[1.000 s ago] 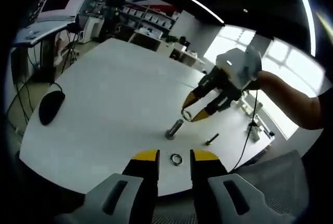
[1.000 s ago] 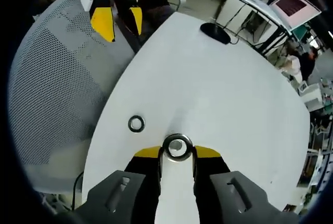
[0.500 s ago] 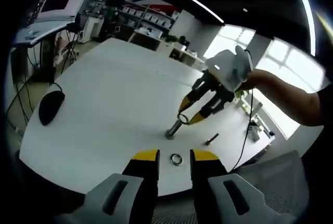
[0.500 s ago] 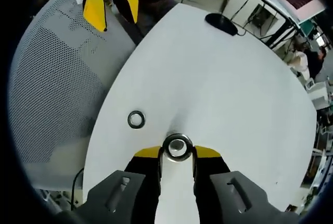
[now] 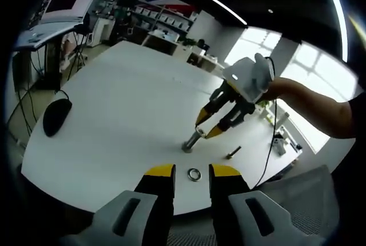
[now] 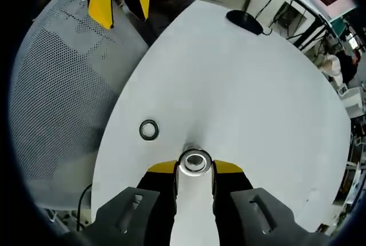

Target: Place the washer onto the threaded stud by aligning its center hole with the stud, sliding it down to the base, and recovering from edge contact or off-axis alignment until the washer reaches the visible bottom stop.

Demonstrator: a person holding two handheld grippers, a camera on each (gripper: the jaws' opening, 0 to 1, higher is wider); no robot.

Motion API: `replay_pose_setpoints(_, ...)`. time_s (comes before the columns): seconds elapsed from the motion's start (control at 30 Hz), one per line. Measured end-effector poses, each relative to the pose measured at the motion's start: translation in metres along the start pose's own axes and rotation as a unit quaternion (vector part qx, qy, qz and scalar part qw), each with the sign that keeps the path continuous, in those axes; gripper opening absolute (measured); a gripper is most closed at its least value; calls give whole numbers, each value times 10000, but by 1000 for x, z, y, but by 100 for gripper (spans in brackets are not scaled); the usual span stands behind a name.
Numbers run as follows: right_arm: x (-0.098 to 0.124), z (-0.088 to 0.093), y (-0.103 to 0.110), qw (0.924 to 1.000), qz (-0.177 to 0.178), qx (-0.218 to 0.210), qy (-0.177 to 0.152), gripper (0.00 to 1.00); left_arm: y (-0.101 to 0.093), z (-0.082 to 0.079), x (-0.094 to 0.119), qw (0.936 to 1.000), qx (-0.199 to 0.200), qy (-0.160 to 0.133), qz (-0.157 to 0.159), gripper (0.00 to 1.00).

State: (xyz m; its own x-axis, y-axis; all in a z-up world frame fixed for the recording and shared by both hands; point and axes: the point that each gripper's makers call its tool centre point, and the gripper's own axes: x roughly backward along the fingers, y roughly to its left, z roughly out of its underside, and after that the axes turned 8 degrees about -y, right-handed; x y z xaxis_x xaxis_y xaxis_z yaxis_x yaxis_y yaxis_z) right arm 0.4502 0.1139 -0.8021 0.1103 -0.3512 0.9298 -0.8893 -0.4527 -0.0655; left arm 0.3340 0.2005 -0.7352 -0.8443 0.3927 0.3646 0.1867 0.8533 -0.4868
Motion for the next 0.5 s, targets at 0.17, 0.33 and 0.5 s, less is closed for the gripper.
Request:
replay_pose_setpoints(0.17, -3, -1, 2, 10000, -53, -8, 2, 23, 0, 0, 0, 10000, 4, -1, 0, 21)
replay_pose_setpoints(0.33, -7, -1, 1, 10000, -74, -14, 46, 24, 1, 0, 0, 10000, 17, -9, -6, 21)
replay_pose_setpoints(0.5, -14, 2, 3, 9998, -121, 35, 158, 23, 0, 0, 0, 10000, 13, -8, -3, 21)
